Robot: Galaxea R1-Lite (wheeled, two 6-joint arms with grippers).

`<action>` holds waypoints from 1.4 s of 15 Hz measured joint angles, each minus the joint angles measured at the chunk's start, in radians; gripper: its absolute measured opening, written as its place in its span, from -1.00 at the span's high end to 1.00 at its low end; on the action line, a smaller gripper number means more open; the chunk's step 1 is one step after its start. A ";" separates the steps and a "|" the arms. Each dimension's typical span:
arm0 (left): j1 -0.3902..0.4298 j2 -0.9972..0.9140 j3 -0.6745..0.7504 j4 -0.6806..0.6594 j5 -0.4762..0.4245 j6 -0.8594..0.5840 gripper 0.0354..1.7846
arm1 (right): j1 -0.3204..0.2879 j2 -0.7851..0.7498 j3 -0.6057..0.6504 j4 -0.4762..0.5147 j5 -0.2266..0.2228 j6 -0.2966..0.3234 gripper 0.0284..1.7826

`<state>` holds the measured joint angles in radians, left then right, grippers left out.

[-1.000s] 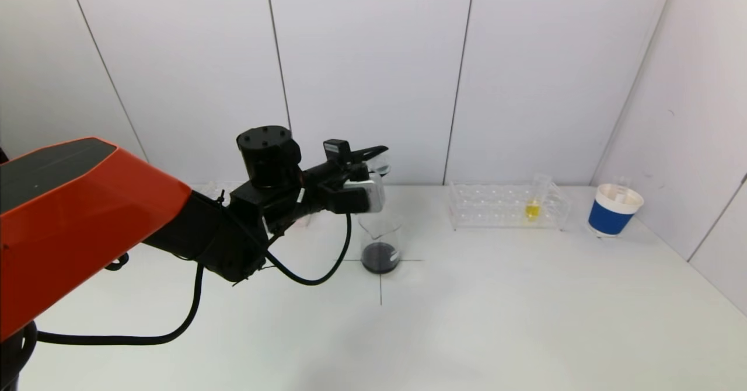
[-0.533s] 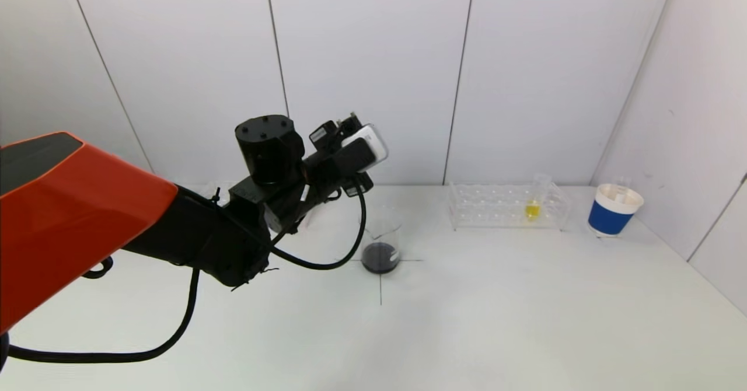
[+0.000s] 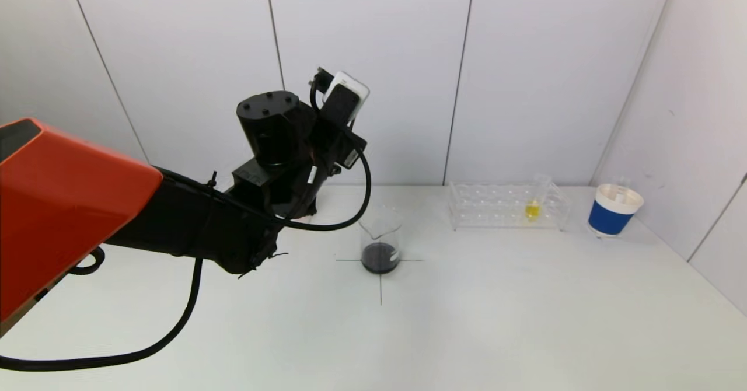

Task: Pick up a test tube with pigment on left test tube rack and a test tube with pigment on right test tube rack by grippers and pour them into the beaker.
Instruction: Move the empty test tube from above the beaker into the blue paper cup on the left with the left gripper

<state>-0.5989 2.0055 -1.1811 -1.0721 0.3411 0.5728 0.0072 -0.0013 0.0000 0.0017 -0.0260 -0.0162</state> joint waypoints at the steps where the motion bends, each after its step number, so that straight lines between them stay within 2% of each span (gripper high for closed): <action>1: 0.000 -0.005 -0.017 0.005 0.042 -0.028 0.52 | 0.000 0.000 0.000 0.000 0.000 0.000 -0.99; 6: 0.031 -0.042 -0.091 0.004 0.189 -0.093 0.52 | 0.000 0.000 0.000 0.000 0.000 0.000 -0.99; 10: 0.118 -0.074 -0.110 0.050 0.288 -0.123 0.52 | 0.000 0.000 0.000 0.000 0.000 0.000 -0.99; 14: 0.253 -0.119 -0.092 0.156 0.283 -0.240 0.52 | 0.000 0.000 0.000 0.000 0.000 0.000 -0.99; 18: 0.402 -0.164 -0.028 0.334 0.173 -0.375 0.52 | 0.000 0.000 0.000 0.000 0.000 0.000 -0.99; 21: 0.495 -0.179 -0.001 0.341 0.113 -0.419 0.52 | 0.000 0.000 0.000 0.000 0.000 0.000 -0.99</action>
<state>-0.1043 1.8270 -1.1819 -0.7311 0.4545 0.1534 0.0072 -0.0013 0.0000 0.0017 -0.0260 -0.0164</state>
